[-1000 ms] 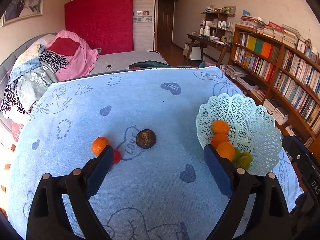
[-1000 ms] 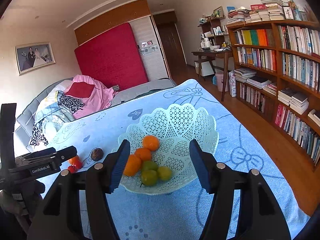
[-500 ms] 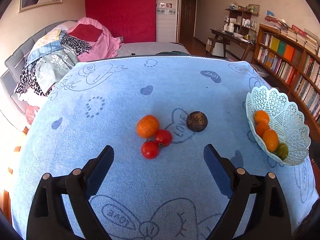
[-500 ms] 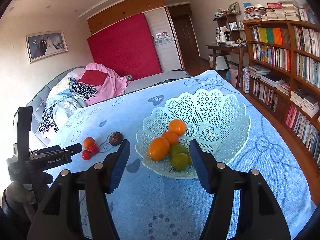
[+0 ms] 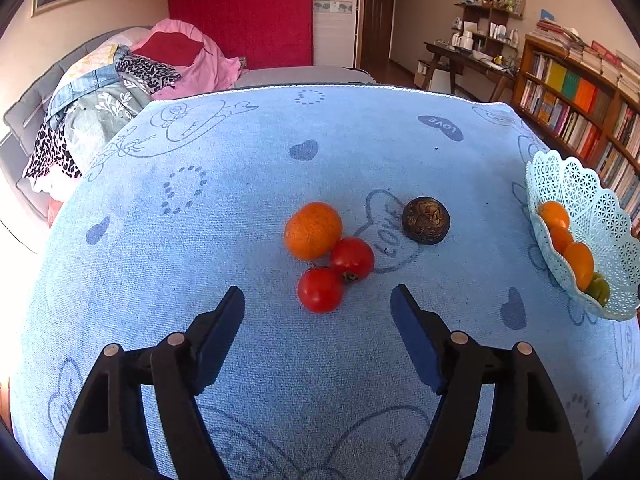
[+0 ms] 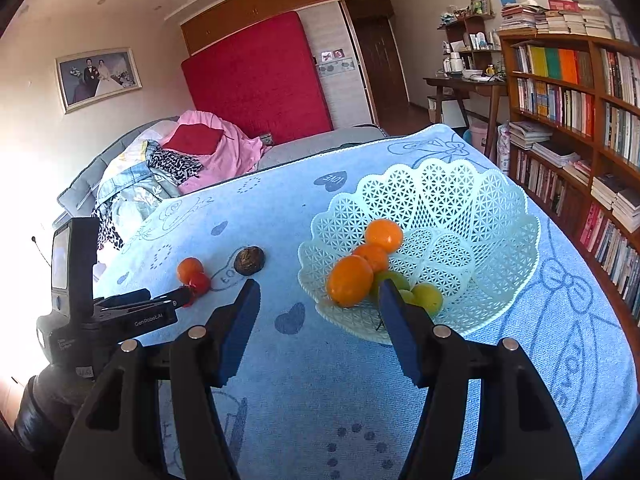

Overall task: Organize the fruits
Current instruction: 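Lower the left tool onto a red tomato and close it, then close the right tool on the other red tomato while the left tool holds its red tomato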

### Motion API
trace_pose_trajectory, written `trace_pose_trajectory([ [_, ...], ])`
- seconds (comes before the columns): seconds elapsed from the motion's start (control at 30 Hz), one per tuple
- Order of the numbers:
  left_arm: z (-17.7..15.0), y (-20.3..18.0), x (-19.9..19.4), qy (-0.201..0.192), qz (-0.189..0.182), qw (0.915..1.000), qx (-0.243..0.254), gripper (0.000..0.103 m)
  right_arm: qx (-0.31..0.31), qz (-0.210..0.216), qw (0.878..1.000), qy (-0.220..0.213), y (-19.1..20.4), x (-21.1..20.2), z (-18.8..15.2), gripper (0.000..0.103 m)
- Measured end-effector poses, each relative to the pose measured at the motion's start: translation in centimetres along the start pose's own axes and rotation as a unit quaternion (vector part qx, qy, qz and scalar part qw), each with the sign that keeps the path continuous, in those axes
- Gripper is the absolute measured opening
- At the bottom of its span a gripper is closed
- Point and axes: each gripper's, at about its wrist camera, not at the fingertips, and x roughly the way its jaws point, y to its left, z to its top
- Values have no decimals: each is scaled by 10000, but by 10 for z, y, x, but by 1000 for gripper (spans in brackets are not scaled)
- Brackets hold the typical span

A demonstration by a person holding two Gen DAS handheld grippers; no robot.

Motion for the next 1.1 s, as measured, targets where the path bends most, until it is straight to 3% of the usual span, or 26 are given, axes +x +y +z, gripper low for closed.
trace_pose_trajectory([
  [0.3, 0, 9, 18, 129, -133, 9998, -58, 50, -152, 45, 9997, 169, 18, 15, -1, 63],
  [0.53, -2, 11, 24, 113, -319, 9994, -50, 41, -295, 70, 9990, 324, 32, 28, -3, 63],
  [0.67, -2, 16, 21, 103, -477, 9987, -112, 27, -375, 106, 9984, 401, 41, 34, -3, 63],
  [1.1, -13, 46, -11, -275, -234, 9987, -360, 27, -639, 524, 9918, 975, 76, 86, -4, 63],
])
